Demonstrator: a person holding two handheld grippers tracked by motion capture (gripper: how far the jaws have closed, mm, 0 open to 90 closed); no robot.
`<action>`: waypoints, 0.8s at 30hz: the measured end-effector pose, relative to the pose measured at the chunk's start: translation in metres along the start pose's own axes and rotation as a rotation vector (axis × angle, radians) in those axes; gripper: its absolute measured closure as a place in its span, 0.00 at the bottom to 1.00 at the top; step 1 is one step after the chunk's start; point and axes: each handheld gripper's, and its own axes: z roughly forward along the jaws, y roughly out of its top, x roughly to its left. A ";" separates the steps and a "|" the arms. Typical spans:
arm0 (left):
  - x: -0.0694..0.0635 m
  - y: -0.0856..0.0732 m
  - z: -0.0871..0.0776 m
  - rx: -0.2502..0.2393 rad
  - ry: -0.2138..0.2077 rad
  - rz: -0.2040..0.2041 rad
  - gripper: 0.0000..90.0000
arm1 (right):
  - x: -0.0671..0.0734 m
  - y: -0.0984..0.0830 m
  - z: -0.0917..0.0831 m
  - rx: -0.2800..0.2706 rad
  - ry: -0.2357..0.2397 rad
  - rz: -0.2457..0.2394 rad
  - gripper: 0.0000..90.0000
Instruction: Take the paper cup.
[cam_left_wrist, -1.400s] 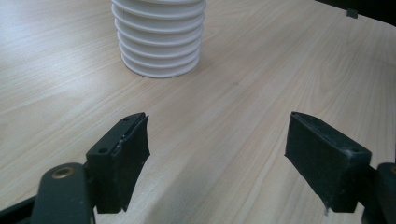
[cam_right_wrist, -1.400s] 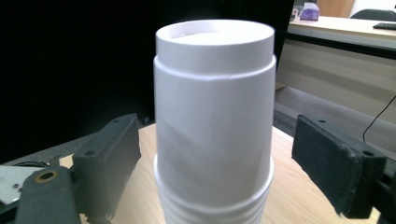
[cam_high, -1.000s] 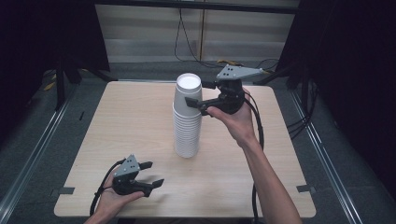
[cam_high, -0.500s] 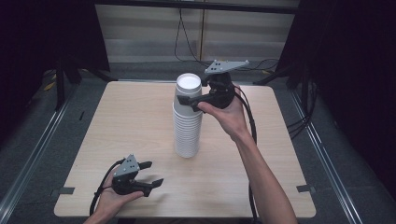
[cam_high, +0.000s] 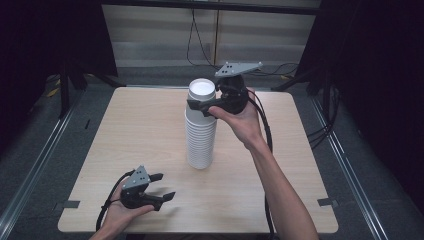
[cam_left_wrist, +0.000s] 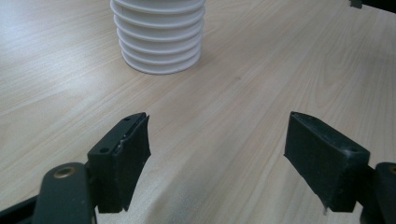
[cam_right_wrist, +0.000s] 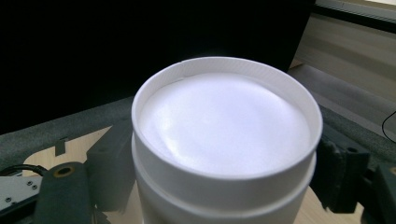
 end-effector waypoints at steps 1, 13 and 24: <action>0.000 0.000 0.000 0.000 -0.001 0.001 0.24 | 0.000 0.000 0.000 0.001 0.001 0.000 0.24; 0.000 0.000 0.000 0.007 -0.005 0.002 0.25 | 0.000 0.003 -0.007 -0.063 0.010 0.009 0.24; 0.001 0.000 0.000 0.013 -0.002 0.003 0.25 | -0.003 0.007 -0.017 -0.147 0.000 0.029 0.24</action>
